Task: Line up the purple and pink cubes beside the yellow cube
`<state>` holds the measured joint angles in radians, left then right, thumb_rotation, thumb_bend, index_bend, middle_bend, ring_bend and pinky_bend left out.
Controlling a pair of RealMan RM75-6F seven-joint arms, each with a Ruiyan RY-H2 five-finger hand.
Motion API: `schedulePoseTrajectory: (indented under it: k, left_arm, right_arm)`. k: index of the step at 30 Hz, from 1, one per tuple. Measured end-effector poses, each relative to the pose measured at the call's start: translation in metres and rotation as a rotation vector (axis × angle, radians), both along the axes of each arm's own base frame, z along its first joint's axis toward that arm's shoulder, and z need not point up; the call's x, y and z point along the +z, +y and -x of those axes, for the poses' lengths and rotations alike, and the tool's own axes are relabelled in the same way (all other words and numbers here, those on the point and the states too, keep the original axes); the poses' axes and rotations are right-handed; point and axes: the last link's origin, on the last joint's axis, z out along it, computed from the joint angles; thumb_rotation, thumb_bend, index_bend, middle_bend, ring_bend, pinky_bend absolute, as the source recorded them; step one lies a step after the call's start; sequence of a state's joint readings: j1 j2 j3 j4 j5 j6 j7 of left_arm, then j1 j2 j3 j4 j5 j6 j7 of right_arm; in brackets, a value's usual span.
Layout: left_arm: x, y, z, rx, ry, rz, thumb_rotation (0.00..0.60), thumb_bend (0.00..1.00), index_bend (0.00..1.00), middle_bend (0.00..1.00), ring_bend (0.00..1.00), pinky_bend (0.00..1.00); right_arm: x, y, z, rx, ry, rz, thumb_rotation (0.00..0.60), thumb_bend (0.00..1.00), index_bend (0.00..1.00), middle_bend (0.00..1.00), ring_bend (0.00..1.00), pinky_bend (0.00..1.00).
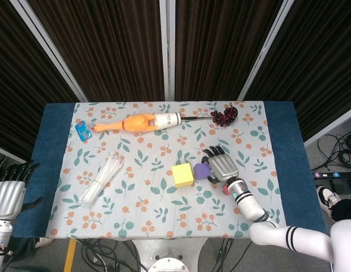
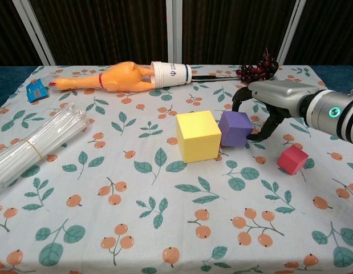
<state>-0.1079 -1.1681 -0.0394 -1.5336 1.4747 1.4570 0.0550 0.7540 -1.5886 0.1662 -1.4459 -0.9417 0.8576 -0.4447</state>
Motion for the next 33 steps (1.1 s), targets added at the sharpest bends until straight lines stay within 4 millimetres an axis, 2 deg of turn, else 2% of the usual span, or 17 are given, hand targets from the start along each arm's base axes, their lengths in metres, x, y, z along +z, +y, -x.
schedulePoseTrajectory:
  k: [27, 33]
  left_arm:
    - [-0.001, 0.001, 0.006, -0.005, -0.014, 0.001, 0.6, 0.02, 0.22, 0.23, 0.17, 0.15]
    - [-0.001, 0.001, 0.006, -0.005, -0.014, 0.002, 0.6, 0.02, 0.22, 0.23, 0.17, 0.15]
  right_arm:
    - [-0.024, 0.021, -0.022, -0.012, 0.002, -0.008, 0.6, 0.2, 0.42, 0.11, 0.0, 0.0]
    - [-0.022, 0.02, -0.02, -0.014, 0.026, -0.005, 0.6, 0.2, 0.34, 0.09, 0.0, 0.0]
